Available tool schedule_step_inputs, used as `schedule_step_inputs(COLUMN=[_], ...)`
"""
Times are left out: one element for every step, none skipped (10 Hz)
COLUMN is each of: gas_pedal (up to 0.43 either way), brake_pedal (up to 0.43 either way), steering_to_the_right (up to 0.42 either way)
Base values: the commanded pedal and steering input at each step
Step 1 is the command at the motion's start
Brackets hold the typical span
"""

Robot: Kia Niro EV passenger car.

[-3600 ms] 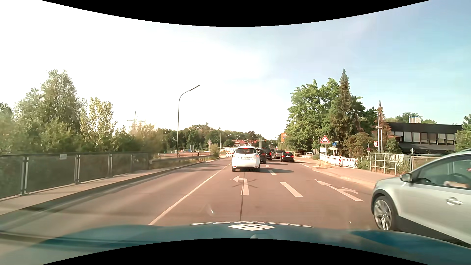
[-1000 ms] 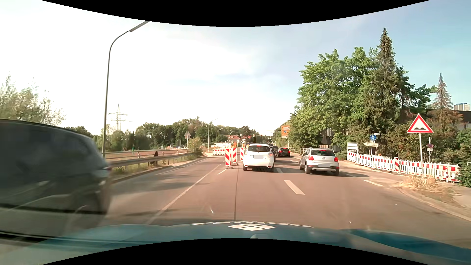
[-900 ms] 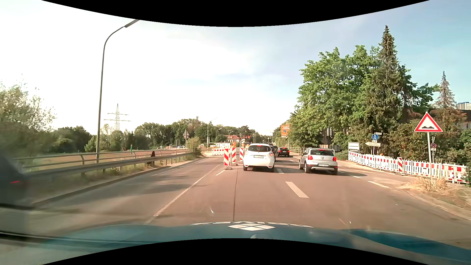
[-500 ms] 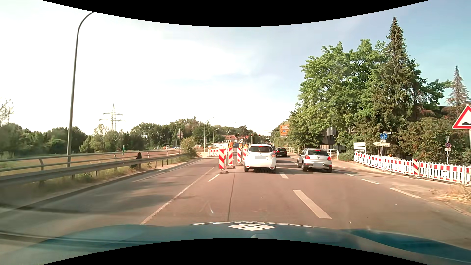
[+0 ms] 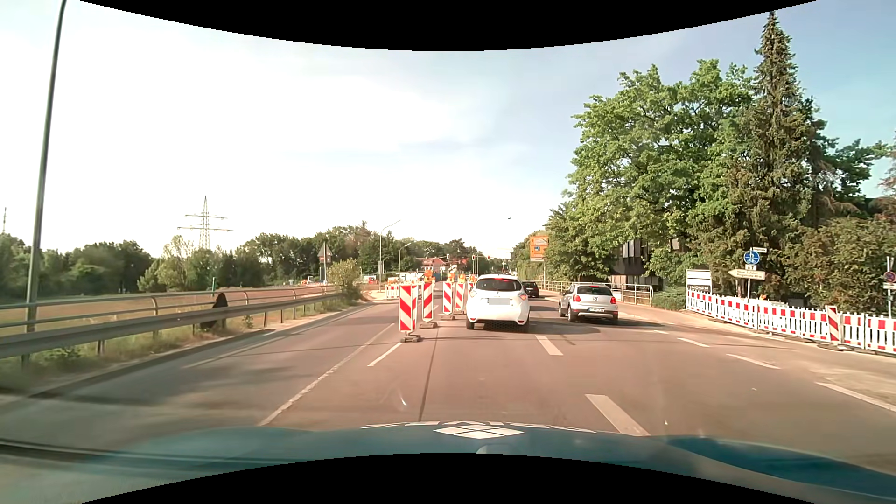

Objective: Follow the waypoints while adhering to traffic rules and regulations

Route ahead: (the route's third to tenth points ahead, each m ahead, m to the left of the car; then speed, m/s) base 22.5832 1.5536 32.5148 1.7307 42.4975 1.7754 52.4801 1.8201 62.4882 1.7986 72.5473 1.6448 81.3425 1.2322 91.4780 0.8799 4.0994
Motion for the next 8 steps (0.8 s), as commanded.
schedule_step_inputs(gas_pedal=[0.047,0.047,0.047,0.047,0.047,0.047,0.0,0.0], brake_pedal=[0.0,0.0,0.0,0.0,0.0,0.0,0.0,0.0], steering_to_the_right=[0.03,0.033,0.037,0.043,0.046,0.049,0.051,0.051])
